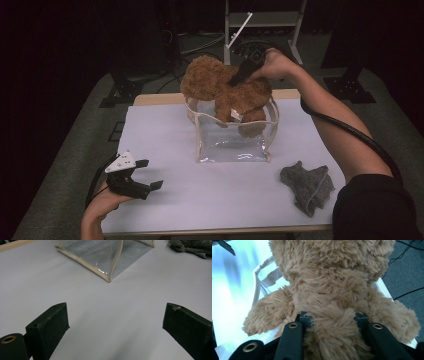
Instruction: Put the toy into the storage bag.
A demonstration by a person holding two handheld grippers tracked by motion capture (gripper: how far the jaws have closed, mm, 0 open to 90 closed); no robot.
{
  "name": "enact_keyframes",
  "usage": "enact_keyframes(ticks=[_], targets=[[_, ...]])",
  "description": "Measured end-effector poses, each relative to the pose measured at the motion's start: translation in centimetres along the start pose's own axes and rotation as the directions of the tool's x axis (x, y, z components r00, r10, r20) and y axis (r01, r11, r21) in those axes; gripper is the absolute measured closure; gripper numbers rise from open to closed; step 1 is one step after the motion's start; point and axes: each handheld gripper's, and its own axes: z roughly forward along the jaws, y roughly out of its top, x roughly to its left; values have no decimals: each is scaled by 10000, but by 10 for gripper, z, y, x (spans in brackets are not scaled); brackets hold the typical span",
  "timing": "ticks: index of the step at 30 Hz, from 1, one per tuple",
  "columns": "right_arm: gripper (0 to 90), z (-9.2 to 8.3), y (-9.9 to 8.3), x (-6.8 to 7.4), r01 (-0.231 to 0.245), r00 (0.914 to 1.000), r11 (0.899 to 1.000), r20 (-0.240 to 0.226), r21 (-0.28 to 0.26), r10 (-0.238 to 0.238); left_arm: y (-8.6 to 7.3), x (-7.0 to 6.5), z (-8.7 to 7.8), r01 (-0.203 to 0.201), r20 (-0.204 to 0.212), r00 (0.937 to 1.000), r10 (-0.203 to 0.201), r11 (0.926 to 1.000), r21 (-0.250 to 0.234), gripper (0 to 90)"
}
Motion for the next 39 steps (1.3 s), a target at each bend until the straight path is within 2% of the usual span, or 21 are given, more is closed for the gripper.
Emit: enact_keyframes(ticks=[5,12,19,29,39], targets=[[629,0,-10,2,-63,9999,10000,-126,46,64,1,-1,0,-52,10,10000,52,10000,5,56],[629,23,-33,7,-122,9984,9993,-552,348,141,1,-2,2,-97,61,9999,97,10000,24,56],[629,34,-48,8,-392,9953,9978,-861,526,436,1,-1,3,-88,80,9999,87,9999,97,56],[629,52,-55,11,-317,9934,9957,-1070,871,409,0,-1,1,-72,62,10000,71,10000,36,56],[630,77,-62,12,-285,9928,9905,-1118,1343,438,0,-2,0,-27,77,10000,27,10000,65,56]])
